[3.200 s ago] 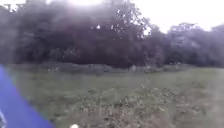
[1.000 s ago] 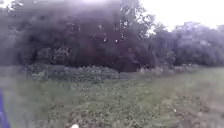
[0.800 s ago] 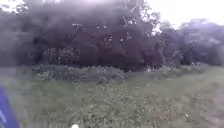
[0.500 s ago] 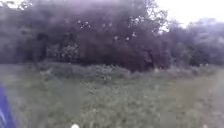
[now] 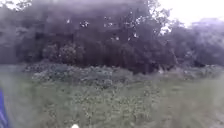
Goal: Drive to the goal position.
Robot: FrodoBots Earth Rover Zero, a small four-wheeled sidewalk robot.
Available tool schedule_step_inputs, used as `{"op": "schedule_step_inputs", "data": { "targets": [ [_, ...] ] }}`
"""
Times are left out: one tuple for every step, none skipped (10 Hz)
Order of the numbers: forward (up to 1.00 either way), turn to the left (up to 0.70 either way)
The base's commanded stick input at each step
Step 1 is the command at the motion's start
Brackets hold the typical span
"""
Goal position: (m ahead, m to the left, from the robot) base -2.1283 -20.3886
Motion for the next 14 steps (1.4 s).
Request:
{"op": "schedule_step_inputs", "data": {
  "targets": [
    [0.7,0.0],
    [0.7,0.0],
    [0.0,0.0],
    [0.0,0.0],
    [0.0,0.0],
    [0.0,0.0],
    [0.0,0.0],
    [0.0,0.0],
    [0.0,0.0],
    [0.0,0.0],
    [0.0,0.0],
    [-0.7,0.0],
    [-0.7,0.0],
    [-0.7,0.0]
  ]
}}
